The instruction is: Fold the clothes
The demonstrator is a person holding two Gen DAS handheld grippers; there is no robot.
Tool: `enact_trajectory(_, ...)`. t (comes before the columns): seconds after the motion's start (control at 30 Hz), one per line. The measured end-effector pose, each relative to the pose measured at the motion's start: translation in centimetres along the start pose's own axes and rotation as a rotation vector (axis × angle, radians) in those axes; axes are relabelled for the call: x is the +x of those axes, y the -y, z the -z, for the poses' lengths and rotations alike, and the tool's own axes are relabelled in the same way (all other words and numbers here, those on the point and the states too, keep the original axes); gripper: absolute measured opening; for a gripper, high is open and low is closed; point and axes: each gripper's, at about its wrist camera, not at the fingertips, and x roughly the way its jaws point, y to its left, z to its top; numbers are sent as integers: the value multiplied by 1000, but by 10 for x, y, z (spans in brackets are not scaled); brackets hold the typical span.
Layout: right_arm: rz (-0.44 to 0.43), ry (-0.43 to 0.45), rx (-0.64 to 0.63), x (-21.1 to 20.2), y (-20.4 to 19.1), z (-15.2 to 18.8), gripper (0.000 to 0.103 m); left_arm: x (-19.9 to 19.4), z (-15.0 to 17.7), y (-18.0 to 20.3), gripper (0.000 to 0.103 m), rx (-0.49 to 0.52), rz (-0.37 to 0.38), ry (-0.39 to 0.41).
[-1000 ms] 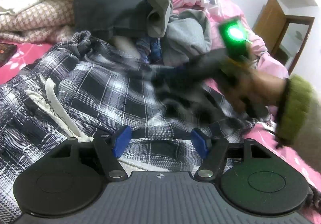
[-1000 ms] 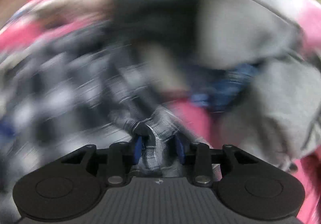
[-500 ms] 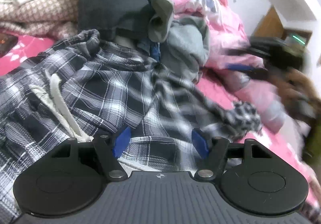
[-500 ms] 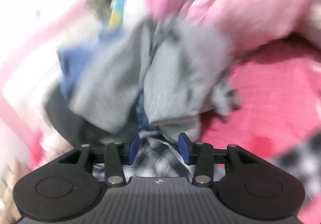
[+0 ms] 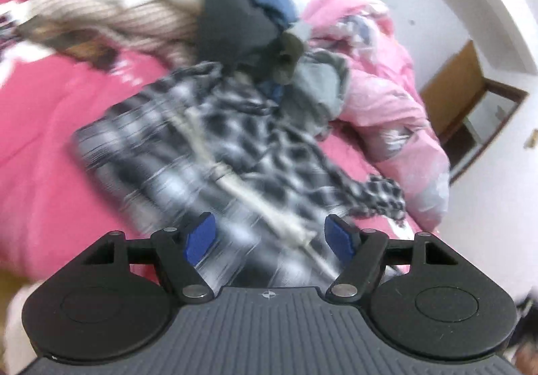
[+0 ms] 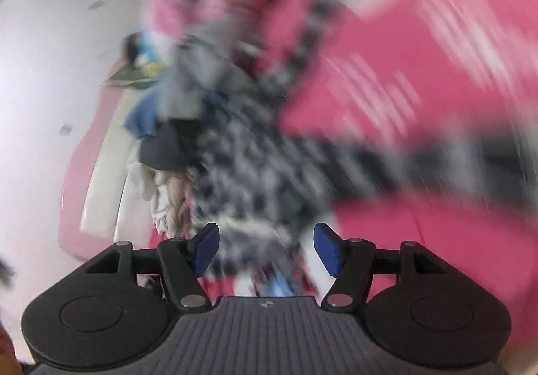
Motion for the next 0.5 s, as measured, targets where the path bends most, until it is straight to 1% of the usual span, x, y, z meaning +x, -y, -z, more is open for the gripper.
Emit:
enact_trajectory(0.03,15,9,59,3,20,8,66,-1,2,-4,72,-16,-16,-7)
enact_trajectory(0.07,9,43,102,3,35,11,66,2,4,-7,72,-31,-33,-16)
enact_trajectory(0.1,-11,86,139,2,48,11,60,5,5,-11,71,-47,-50,-26)
enact_trajectory(0.13,-32,129,176,1,61,12,59,10,7,-15,70,-65,-65,-32)
enact_trajectory(0.17,-60,165,205,0,68,10,59,15,7,-18,66,-85,-77,-35)
enact_trajectory(0.2,-90,206,210,-2,71,6,58,19,8,-21,65,-98,-84,-24)
enact_trajectory(0.23,-96,246,200,-4,72,1,57,22,8,-22,63,-103,-92,1)
enact_trajectory(0.33,-57,351,155,-2,71,-11,50,32,10,-22,52,-116,-140,69)
enact_trajectory(0.37,-46,377,147,0,71,-15,43,35,11,-22,44,-120,-159,86)
enact_trajectory(0.4,-24,392,140,3,72,-19,29,37,10,-21,31,-120,-181,96)
enact_trajectory(0.43,-6,400,135,6,73,-21,24,39,9,-21,13,-120,-205,106)
enact_trajectory(0.5,7,412,126,4,71,-21,10,36,5,-20,5,-128,-223,119)
